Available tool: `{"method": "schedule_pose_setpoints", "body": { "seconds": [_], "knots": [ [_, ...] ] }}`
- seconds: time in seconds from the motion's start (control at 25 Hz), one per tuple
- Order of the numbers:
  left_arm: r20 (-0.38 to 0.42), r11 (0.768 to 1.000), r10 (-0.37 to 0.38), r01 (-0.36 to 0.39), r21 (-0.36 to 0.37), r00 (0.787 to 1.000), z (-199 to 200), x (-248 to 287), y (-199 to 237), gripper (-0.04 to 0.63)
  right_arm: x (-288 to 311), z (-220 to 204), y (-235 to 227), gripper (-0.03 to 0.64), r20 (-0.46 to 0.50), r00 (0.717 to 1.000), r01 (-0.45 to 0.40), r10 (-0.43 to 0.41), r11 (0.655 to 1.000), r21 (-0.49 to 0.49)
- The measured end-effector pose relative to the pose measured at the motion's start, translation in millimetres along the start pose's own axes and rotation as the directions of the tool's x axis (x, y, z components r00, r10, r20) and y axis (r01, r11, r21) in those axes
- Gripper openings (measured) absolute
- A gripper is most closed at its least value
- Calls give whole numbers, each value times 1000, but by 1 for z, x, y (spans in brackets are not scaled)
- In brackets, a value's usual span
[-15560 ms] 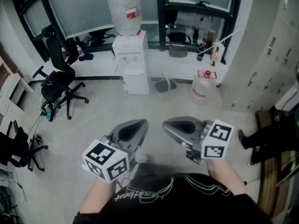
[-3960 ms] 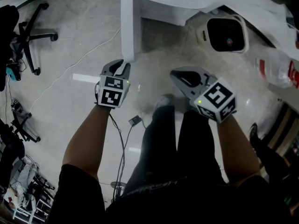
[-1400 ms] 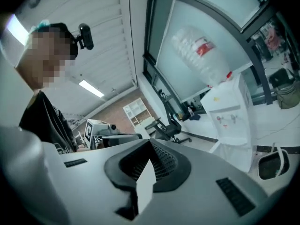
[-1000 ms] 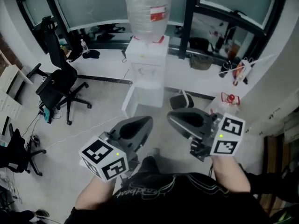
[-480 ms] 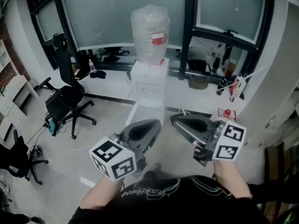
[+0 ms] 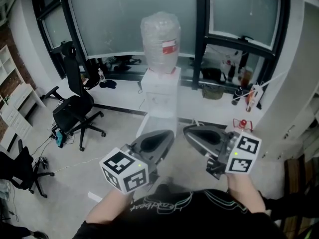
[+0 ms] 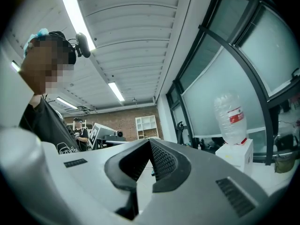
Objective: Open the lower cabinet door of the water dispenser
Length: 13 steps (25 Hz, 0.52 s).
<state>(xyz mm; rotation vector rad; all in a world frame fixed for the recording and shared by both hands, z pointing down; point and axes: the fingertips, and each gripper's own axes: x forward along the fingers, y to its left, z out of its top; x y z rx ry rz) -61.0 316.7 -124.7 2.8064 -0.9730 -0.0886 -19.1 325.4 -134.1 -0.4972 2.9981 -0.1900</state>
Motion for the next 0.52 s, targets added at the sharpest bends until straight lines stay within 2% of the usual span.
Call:
{"method": "schedule_pose_setpoints", "body": {
  "seconds": [0.24, 0.52],
  "knots": [
    [-6, 1000, 17, -17, 18, 1000, 3, -4, -4, 0, -6, 0, -2, 12, 4, 1000, 8, -8, 1000, 14],
    [-11, 1000, 9, -9, 1, 1000, 0, -6, -3, 0, -2, -6, 2, 12, 15, 1000, 3, -4, 1000, 17]
  ]
}}
